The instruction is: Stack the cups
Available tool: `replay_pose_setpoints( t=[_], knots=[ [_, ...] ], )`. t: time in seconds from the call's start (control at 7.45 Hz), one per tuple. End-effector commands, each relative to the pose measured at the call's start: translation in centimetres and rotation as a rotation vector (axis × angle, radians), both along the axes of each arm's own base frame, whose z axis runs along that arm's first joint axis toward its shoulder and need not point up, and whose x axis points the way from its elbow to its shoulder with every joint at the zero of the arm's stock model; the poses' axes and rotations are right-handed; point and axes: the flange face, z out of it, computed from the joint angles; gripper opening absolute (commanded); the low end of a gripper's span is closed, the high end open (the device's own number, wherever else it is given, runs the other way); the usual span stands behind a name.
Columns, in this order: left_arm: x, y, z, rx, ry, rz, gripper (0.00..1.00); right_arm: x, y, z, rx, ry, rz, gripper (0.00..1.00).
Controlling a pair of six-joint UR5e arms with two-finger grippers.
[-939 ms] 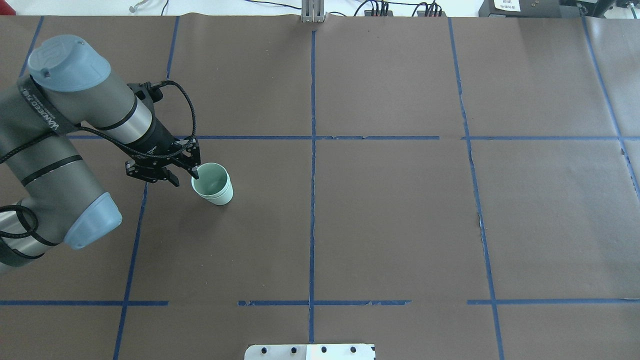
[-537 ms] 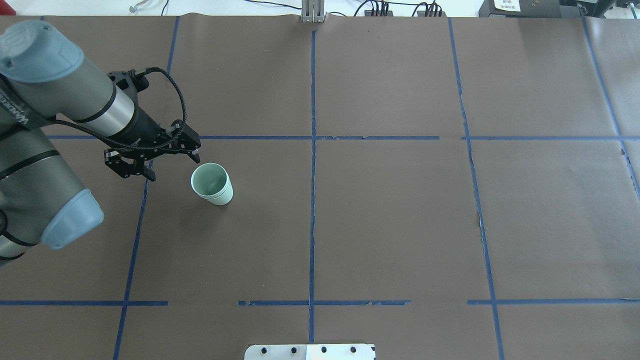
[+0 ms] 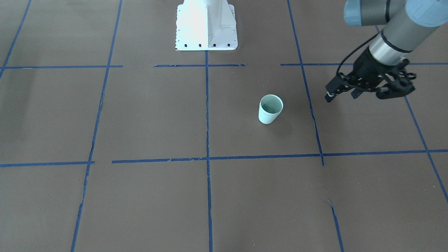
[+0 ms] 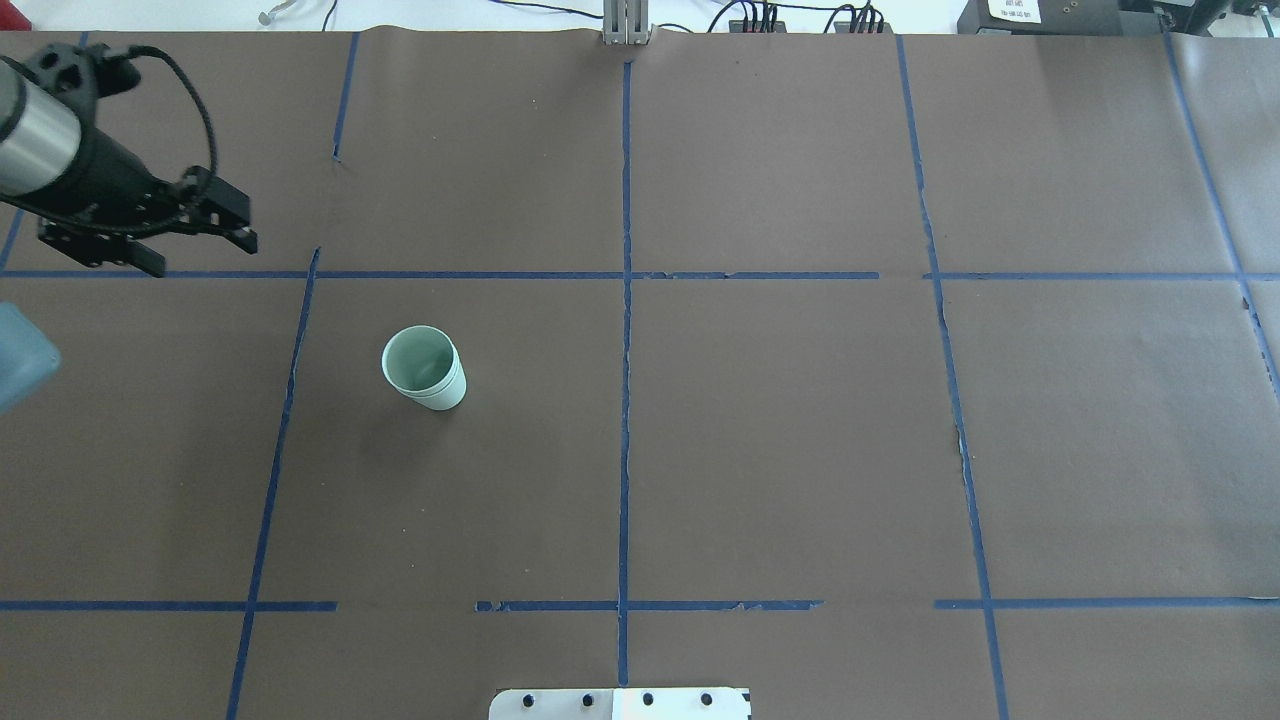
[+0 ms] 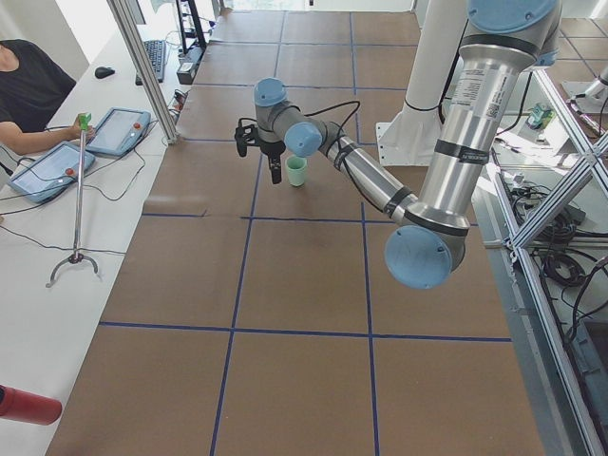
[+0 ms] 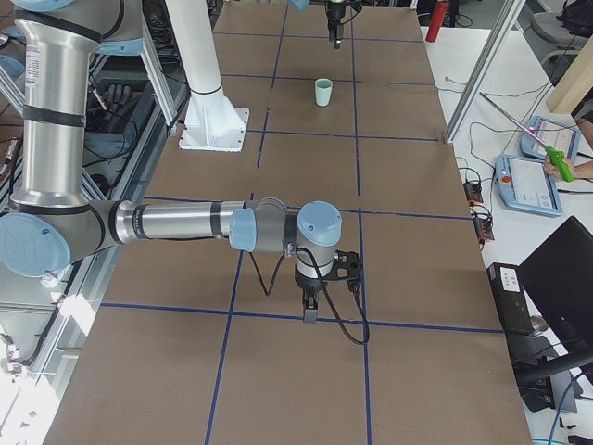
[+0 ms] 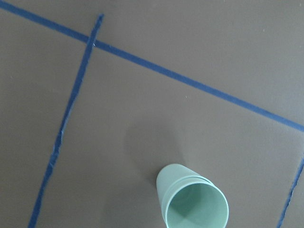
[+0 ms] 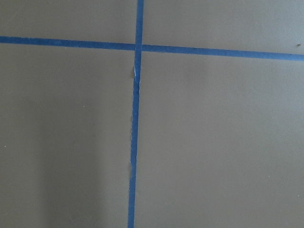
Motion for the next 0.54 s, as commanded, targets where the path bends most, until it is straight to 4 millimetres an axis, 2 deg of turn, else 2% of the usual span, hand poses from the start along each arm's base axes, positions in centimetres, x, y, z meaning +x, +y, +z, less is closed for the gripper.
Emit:
replay_pose_setpoints(
  t=[0.0,0.13,0.27,0.4],
  knots=[
    [-11.5,-2.0,9.0,0.056,-0.108,-0.021,1.0,0.0,0.0,0.0,0.001,0.0,0.001,1.0],
    [-15.7,-2.4,13.8,0.09,-0.158,0.025,1.0,0.0,0.0,0.0,-0.001,0.0,0.001,1.0],
    [-18.9,-1.6,18.1,0.086,-0.188,0.052,1.0,0.0,-0.1,0.0,0.001,0.0,-0.001,1.0],
    [-22.7,0.3,22.0,0.05,-0.203,0.035,1.0,0.0,0.0,0.0,-0.001,0.0,0.001,1.0]
  ],
)
